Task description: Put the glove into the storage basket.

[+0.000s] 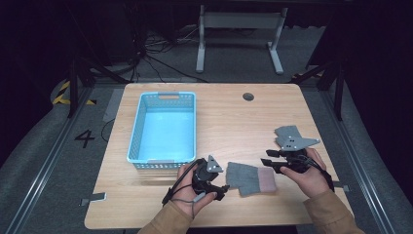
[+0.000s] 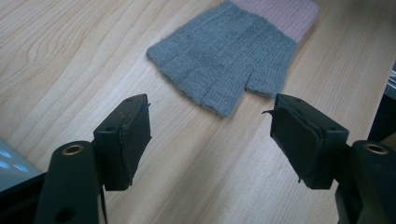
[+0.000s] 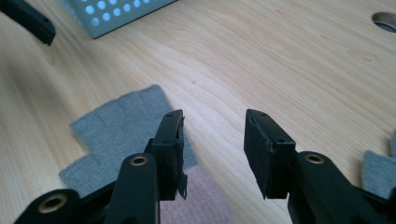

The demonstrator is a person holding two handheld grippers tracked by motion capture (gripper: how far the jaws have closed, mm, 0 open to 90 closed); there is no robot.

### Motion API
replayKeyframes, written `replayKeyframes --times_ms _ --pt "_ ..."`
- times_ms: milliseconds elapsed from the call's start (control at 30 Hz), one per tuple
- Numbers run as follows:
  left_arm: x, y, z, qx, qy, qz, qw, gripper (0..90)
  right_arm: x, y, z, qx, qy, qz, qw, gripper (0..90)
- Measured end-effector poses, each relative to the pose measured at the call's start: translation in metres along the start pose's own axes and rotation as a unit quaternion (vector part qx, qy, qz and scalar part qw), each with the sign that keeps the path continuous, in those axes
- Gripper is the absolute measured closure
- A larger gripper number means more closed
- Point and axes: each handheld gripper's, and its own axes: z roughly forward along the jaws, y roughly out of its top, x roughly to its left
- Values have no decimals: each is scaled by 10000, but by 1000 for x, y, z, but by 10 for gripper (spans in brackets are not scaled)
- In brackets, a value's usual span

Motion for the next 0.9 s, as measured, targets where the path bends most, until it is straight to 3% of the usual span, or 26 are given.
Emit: replayKeyframes --times_ms 433,667,900 --pt "1 -7 -5 -50 87 -96 9999 295 -27 2 -13 -205 -523 550 9969 561" --pt "1 -7 -5 -11 76 -93 9999 294 -48 3 -15 -196 -928 820 9921 521" --pt "1 -8 -3 21 73 -88 9999 293 -68 -9 -8 -60 -1195 1088 9868 491"
